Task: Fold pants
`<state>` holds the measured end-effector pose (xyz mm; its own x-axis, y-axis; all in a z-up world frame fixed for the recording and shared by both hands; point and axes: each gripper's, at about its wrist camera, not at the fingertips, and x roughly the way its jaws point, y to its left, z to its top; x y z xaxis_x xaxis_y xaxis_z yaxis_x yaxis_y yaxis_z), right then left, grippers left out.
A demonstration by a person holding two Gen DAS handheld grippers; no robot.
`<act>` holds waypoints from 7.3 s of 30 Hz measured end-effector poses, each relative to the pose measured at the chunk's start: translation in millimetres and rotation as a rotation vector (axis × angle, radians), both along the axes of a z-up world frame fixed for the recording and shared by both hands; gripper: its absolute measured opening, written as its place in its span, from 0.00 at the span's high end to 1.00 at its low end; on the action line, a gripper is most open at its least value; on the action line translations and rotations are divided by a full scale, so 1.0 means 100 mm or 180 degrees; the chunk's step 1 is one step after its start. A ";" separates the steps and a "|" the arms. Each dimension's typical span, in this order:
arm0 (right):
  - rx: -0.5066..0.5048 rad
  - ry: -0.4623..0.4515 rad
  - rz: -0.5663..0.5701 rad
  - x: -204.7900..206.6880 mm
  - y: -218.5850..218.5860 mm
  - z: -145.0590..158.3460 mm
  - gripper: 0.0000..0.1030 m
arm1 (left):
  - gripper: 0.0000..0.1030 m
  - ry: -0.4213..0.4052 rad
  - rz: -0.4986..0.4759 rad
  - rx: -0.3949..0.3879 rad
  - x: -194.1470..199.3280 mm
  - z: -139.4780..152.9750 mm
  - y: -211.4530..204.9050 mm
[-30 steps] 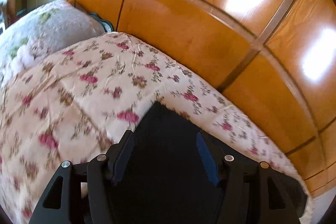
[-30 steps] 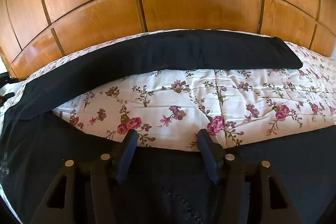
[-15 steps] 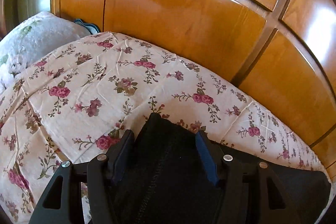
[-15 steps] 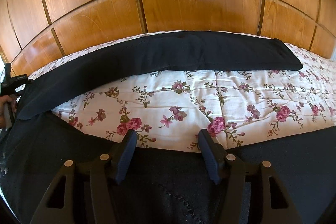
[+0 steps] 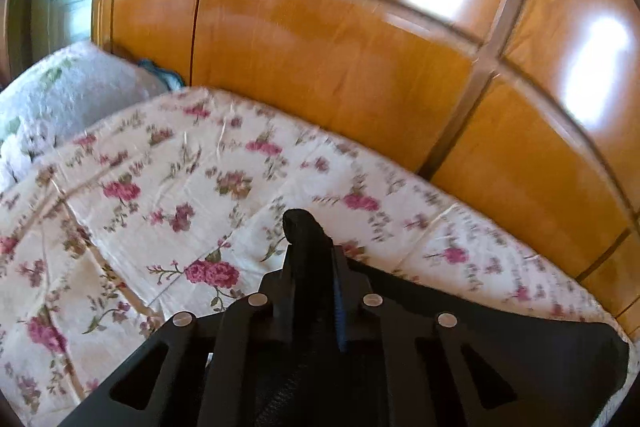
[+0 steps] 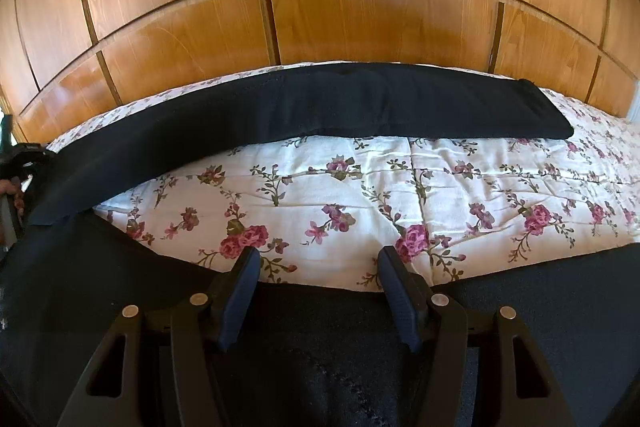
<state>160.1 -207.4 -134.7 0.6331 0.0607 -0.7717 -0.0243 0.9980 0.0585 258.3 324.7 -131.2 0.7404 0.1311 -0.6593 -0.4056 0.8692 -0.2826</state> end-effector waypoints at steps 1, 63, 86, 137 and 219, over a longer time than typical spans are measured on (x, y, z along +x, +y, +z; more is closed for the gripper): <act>-0.0007 -0.0003 0.0001 0.00 0.00 0.00 0.40 | 0.87 -0.0069 -0.0006 -0.0009 -0.06 0.05 -0.02; 0.1028 0.0364 0.0387 0.89 0.87 0.70 0.39 | 0.89 -0.0874 0.0118 -0.0969 -2.44 -0.30 -0.42; 0.1698 0.0588 0.0406 1.08 1.18 0.70 0.86 | 0.89 -0.1110 0.0035 -0.1495 -2.52 -0.28 -0.27; 0.1697 0.0523 0.1013 -0.69 1.08 -0.01 0.90 | 0.83 -0.0789 0.0107 -0.2291 -3.26 -0.06 0.04; 0.1005 -0.0018 -0.0586 -1.23 -1.01 0.26 0.70 | 0.90 -0.0258 -0.3645 0.0615 -2.70 0.15 -3.88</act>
